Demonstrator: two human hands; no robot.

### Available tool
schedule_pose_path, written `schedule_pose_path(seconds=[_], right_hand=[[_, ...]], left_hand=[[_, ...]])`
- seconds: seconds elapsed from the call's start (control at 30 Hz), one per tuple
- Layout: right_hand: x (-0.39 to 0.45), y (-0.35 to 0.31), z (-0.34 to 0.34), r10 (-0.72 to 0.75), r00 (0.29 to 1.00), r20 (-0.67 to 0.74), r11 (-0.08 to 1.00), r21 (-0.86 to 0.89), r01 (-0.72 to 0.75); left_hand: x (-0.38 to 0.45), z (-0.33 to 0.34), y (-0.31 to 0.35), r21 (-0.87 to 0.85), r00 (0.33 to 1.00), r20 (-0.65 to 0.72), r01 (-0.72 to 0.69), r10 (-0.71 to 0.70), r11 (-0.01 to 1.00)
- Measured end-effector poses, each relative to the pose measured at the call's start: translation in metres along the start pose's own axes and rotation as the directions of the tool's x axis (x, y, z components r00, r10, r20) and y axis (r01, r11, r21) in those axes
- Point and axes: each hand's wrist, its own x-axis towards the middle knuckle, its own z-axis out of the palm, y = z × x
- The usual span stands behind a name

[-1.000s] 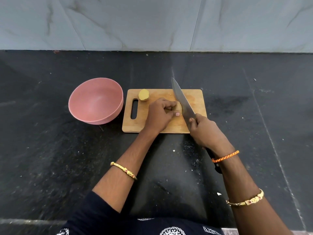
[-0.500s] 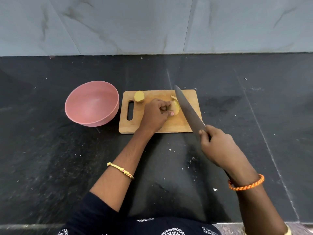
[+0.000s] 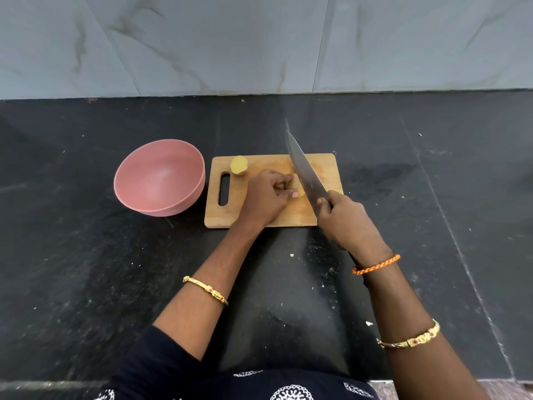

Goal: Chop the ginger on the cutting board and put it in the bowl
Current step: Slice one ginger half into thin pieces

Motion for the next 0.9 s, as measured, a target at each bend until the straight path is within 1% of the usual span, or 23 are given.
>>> schedule_pose_path(seconds=[0.33, 0.5, 0.63, 0.8, 0.9], right_hand=[[0.010, -0.008, 0.002, 0.003, 1.000, 0.031, 0.999, -0.036, -0.001], [0.007, -0.009, 0.008, -0.009, 1.000, 0.021, 0.999, -0.049, 0.010], [-0.001, -0.001, 0.015, 0.027, 0.995, 0.101, 0.999, -0.046, -0.023], [-0.028, 0.013, 0.022, 0.051, 0.995, 0.089, 0.997, -0.066, -0.045], [-0.044, 0.021, 0.010, 0.061, 0.988, 0.143, 0.996, -0.073, -0.051]], left_hand=[[0.000, 0.001, 0.001, -0.022, 1.000, -0.007, -0.002, 0.002, 1.000], [-0.001, 0.001, 0.000, -0.027, 1.000, -0.020, -0.002, 0.002, 1.000], [-0.002, 0.001, 0.000, -0.023, 1.000, -0.026, -0.007, 0.006, 1.000], [-0.004, 0.001, 0.001, -0.011, 0.999, -0.032, -0.008, 0.007, 1.000], [-0.004, -0.001, 0.002, 0.001, 1.000, -0.025, -0.001, 0.001, 1.000]])
